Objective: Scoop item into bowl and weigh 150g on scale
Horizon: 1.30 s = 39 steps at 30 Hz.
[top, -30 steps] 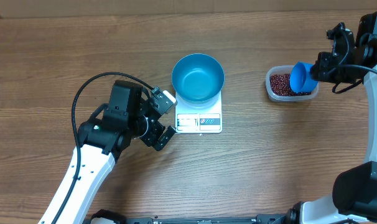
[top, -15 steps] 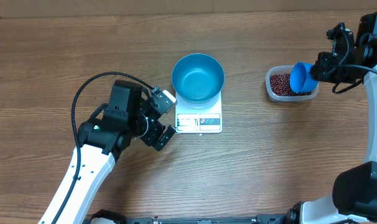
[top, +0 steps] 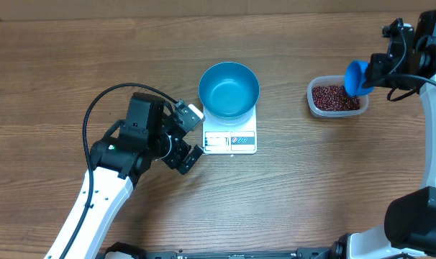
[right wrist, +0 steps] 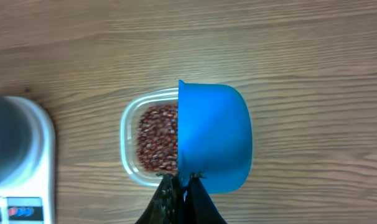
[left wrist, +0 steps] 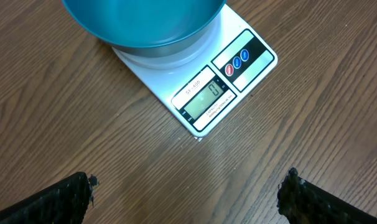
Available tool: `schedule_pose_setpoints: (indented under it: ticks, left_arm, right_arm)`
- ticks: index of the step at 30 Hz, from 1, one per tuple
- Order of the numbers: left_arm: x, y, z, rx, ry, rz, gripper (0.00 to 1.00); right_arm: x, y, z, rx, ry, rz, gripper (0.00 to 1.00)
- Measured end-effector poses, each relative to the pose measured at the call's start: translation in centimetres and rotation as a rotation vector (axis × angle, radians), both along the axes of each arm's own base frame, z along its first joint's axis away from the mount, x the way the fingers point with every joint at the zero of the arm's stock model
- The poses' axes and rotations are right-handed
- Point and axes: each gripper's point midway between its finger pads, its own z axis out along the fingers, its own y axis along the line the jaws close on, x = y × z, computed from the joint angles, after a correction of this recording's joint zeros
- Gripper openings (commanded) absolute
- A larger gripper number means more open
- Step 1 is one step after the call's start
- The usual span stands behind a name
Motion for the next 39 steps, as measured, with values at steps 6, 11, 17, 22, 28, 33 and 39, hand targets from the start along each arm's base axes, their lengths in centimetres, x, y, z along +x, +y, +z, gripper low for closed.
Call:
schedule_pose_setpoints:
  ticks: [6, 11, 17, 22, 28, 33, 39]
  left_arm:
    - [0.0, 0.0, 0.0, 0.000, 0.000, 0.000, 1.00]
    - [0.0, 0.0, 0.0, 0.000, 0.000, 0.000, 1.00]
    - [0.0, 0.0, 0.0, 0.000, 0.000, 0.000, 0.99]
    - [0.0, 0.0, 0.0, 0.000, 0.000, 0.000, 1.00]
    - [0.0, 0.0, 0.0, 0.000, 0.000, 0.000, 1.00]
    - [0.0, 0.0, 0.0, 0.000, 0.000, 0.000, 1.00]
    - [0.0, 0.0, 0.0, 0.000, 0.000, 0.000, 1.00]
  right_arm:
    - [0.4, 1.6, -2.5, -0.111, 0.085, 0.077, 0.04]
    - [0.6, 1.6, -5.4, -0.211, 0.180, 0.090, 0.04]
    - [0.7, 0.6, -7.1, -0.259, 0.231, 0.069, 0.04]
    - [0.4, 1.5, -7.9, -0.209, 0.258, 0.092, 0.04]
    - [-0.4, 3.1, -9.0, -0.119, 0.301, 0.131, 0.04]
    - [-0.5, 4.0, -9.2, -0.102, 0.313, 0.152, 0.04]
    - [-0.9, 5.5, -10.1, -0.051, 0.325, 0.185, 0.04]
